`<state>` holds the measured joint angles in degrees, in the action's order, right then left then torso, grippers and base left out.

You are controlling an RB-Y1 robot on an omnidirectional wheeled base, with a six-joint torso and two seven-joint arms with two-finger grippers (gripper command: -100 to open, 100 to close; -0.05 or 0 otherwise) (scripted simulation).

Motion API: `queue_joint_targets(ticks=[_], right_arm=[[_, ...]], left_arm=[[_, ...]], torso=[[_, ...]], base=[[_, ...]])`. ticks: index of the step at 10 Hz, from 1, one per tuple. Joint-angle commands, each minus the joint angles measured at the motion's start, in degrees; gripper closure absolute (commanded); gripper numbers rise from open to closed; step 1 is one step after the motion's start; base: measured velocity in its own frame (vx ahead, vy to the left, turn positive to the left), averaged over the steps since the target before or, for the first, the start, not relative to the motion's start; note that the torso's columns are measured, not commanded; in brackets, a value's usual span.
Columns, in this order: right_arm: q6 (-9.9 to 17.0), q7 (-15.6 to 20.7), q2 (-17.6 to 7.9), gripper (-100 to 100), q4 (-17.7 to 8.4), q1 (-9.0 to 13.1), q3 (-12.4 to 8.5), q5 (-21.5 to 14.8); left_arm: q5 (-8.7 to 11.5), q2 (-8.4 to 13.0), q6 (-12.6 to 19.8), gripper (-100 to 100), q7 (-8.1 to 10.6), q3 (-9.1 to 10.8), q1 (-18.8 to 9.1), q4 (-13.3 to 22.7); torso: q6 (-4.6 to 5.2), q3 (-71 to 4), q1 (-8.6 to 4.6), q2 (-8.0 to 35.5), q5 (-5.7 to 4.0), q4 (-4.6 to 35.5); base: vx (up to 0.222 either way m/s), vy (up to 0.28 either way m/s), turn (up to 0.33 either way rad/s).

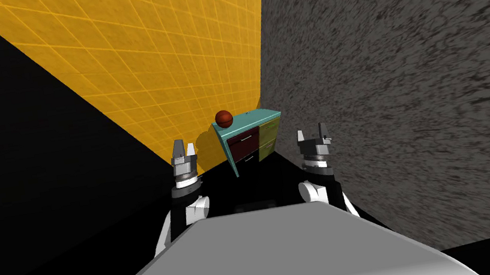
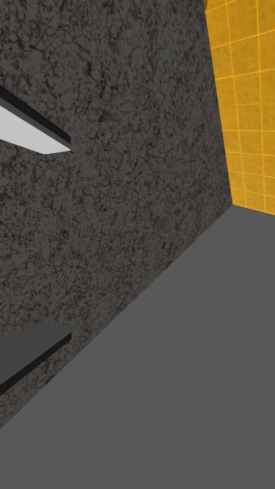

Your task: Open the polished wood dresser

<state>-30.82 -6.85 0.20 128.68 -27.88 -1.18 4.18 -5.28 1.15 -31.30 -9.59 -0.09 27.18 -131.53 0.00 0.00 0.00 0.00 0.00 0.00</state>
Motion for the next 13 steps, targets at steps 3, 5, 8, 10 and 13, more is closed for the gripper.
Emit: queue_joint_targets(ticks=[3, 5, 8, 10, 13], right_arm=[[0.0, 0.0, 0.0, 0, 0.0, 0.0, 0.0, 0.0], [0.0, 0.0, 0.0, 0, 0.0, 0.0, 0.0, 0.0], [0.0, 0.0, 0.0, 0, 0.0, 0.0, 0.0, 0.0], [0.0, 0.9, -1.9, -100, -0.2, 0.0, 0.0, -0.4], [-0.2, 4.7, -5.7, -100, -0.8, 0.2, 0.0, -2.0]], left_arm=[[0.0, 0.0, 0.0, 0, 0.0, 0.0, 0.0, 0.0], [0.0, 0.0, 0.0, 0, 0.0, 0.0, 0.0, 0.0], [0.0, 0.0, 0.0, 0, 0.0, 0.0, 0.0, 0.0], [0.0, 0.0, 0.0, 0, 0.0, 0.0, 0.0, 0.0], [0.0, 0.0, 0.0, 0, 0.0, 0.0, 0.0, 0.0]], torso=[[0.0, -20.1, 0.0, 10.0, 0.0, 10.1], [0.0, -36.9, 0.0, 18.5, 0.0, 18.5], [0.0, -62.3, 0.0, 31.2, 0.0, 31.1], [0.0, -79.2, 0.0, 39.6, 0.0, 39.6], [0.0, -84.6, 0.01, 42.2, 0.01, 42.2]], base=[[0.0, 0.0, 0.0], [0.0, 0.0, 0.0], [0.0, 0.0, 0.0], [0.007, 0.002, 0.004], [0.033, 0.011, 0.012]])
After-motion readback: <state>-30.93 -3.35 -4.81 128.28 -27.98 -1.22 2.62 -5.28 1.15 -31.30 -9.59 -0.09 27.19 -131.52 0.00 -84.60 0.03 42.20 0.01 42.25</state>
